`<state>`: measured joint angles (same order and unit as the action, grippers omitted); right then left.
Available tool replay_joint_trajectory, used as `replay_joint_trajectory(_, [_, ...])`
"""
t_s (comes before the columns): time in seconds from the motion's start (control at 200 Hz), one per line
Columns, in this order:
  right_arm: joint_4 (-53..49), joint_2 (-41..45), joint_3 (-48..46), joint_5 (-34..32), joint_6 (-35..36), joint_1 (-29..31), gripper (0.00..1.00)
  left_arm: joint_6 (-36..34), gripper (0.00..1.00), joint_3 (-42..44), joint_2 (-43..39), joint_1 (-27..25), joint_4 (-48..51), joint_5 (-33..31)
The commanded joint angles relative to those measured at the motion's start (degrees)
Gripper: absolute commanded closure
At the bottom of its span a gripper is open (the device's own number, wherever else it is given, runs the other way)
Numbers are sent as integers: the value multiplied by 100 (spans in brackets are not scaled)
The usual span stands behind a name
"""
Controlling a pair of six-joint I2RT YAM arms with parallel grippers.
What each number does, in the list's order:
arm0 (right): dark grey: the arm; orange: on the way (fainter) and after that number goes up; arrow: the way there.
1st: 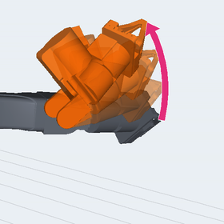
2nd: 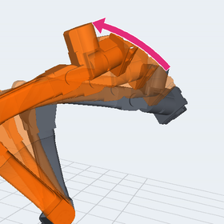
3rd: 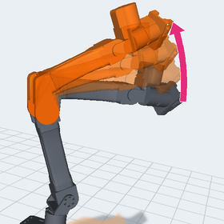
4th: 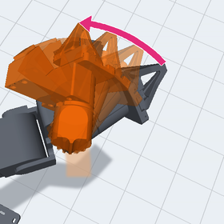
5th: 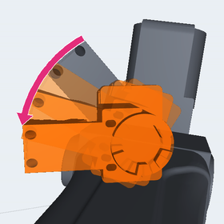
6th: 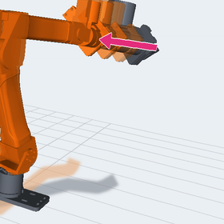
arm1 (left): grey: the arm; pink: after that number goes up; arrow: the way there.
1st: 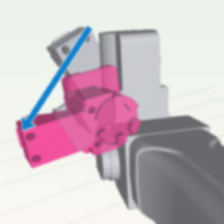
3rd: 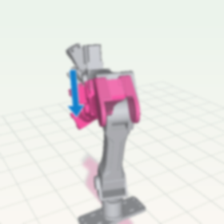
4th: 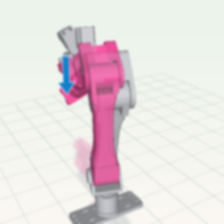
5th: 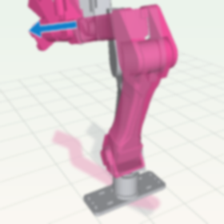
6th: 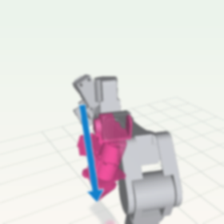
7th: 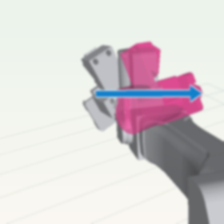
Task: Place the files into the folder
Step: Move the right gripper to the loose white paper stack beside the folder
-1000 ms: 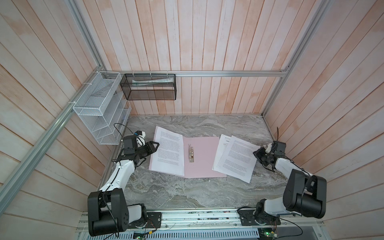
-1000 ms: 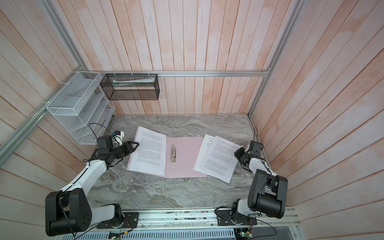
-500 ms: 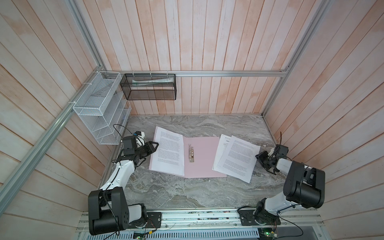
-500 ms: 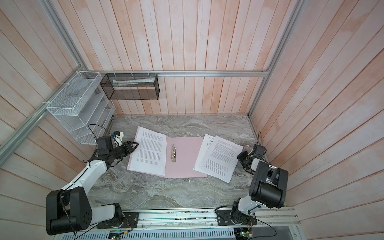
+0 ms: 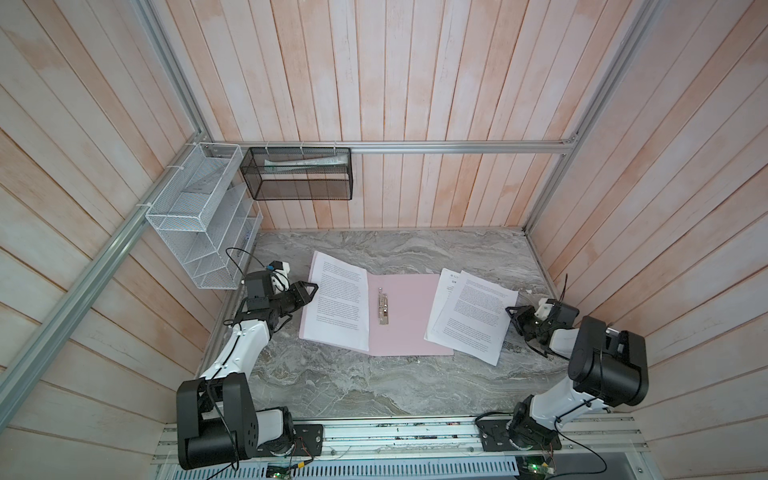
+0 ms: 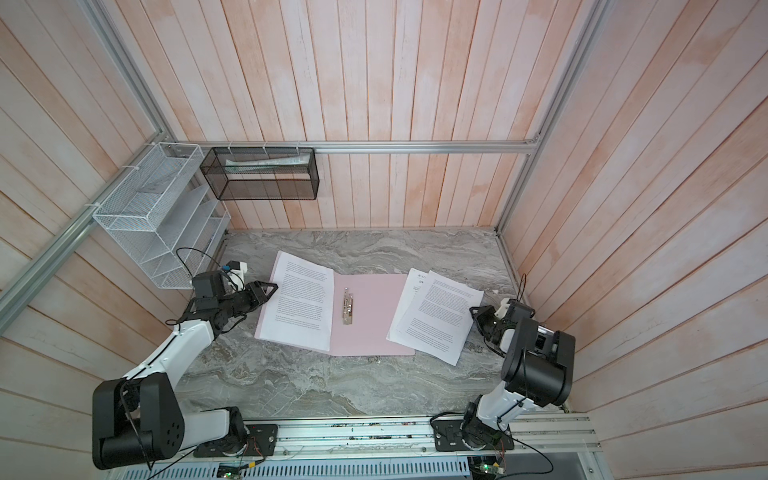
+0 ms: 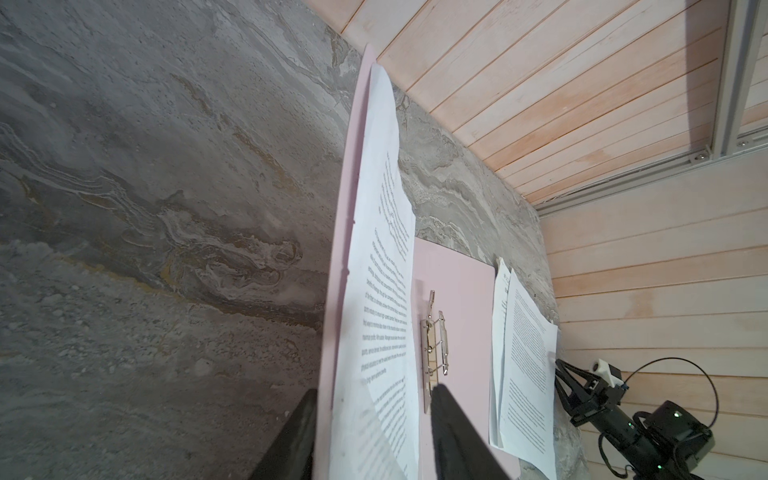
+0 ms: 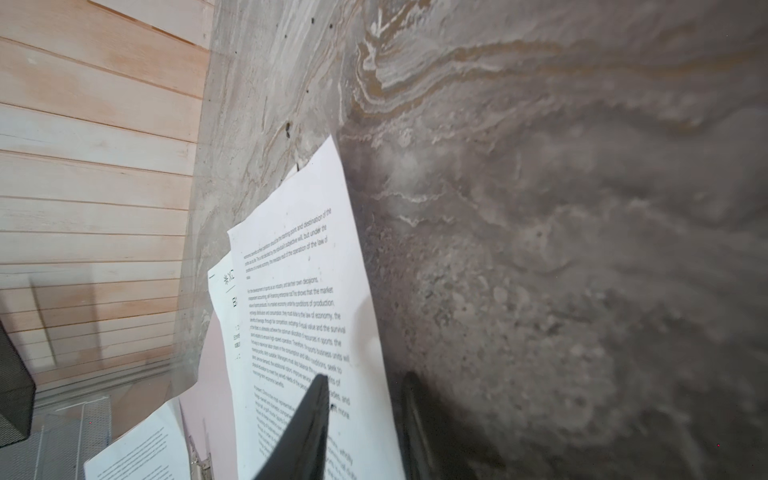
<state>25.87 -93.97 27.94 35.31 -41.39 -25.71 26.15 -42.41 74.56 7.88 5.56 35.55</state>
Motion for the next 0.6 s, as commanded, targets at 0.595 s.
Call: replay_joint_trajectory(0.595, [93, 916, -211, 702, -541, -20, 100, -31, 60, 57, -65, 22, 1, 22])
